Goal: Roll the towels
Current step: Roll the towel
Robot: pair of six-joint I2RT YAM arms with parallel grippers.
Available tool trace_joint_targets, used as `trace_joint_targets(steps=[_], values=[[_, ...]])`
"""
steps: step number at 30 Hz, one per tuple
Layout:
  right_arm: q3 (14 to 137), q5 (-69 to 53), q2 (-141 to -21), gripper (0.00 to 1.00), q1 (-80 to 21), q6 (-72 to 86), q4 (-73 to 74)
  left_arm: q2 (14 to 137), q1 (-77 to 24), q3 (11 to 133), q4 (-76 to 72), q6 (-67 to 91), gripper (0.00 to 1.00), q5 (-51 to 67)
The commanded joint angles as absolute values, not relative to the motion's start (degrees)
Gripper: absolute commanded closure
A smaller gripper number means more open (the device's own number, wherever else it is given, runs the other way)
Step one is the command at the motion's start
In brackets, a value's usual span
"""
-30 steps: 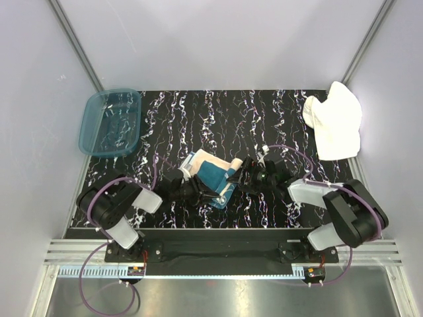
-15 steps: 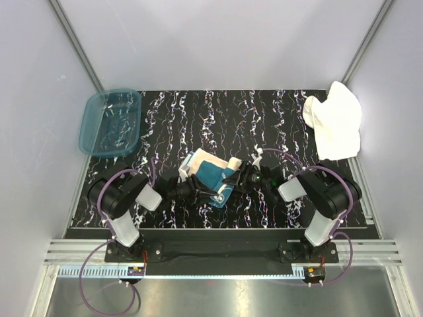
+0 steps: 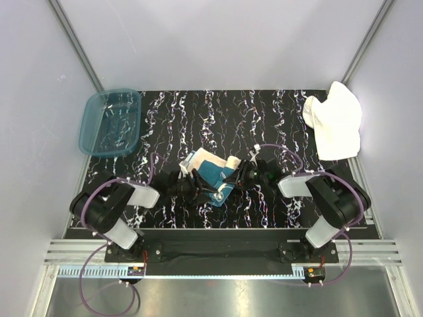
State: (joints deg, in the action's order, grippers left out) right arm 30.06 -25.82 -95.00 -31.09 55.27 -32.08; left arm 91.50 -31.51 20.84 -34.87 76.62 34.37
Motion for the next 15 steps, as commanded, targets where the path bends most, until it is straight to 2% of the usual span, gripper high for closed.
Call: trace_joint_targets(steps=[1, 7, 15], values=[[34.5, -22.1, -90.5, 0.76, -31.9, 50.9, -15.2, 86.4, -31.0, 24.5, -16.7, 67.8, 0.37, 26.8], [40.4, -17.8, -87.5, 0.8, -32.3, 47.9, 3.4, 80.4, -31.0, 27.2, -4.7, 60.7, 0.33, 20.8], [46.8, -12.8, -87.1, 0.82, -34.1, 45.0, 19.6, 72.3, -33.8, 33.8, 9.4, 50.3, 0.29, 8.1]])
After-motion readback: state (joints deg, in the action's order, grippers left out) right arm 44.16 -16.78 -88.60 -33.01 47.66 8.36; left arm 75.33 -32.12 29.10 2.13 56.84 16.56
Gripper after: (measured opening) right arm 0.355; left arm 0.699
